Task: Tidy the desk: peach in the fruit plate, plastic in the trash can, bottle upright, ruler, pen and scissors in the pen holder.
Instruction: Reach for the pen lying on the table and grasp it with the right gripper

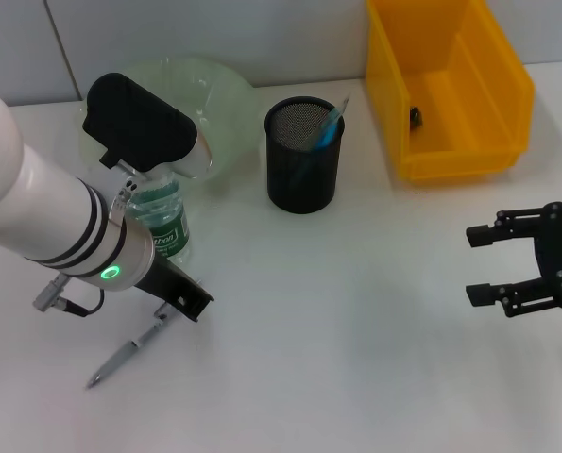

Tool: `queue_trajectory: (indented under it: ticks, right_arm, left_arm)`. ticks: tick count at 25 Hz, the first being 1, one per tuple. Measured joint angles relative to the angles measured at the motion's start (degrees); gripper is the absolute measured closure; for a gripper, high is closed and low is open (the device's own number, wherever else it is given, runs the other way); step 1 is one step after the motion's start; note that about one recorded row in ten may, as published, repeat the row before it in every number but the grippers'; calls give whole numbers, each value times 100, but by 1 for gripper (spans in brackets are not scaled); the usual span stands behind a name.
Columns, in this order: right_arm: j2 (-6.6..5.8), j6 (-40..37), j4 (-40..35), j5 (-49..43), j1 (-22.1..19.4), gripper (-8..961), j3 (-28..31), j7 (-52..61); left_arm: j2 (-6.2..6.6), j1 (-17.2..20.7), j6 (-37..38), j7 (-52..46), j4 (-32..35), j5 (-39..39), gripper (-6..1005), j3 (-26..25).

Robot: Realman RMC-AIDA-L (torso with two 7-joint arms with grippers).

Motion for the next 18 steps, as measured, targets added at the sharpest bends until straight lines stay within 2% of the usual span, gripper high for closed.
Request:
queue_trajectory:
  ticks: [5,13,18]
  right_arm:
    - [0,-1,0,0,7,168,-20,0]
    - [0,-9,1,0,8,168,-32,0]
    - [0,-12,1,0,14,168,-36,7]
  left_arm:
    - [3,64,2,-48,136,49,1001,3]
    - [9,184,-3,-197,280,233,873,48]
    - [10,186,12,-217,247,249,718,48]
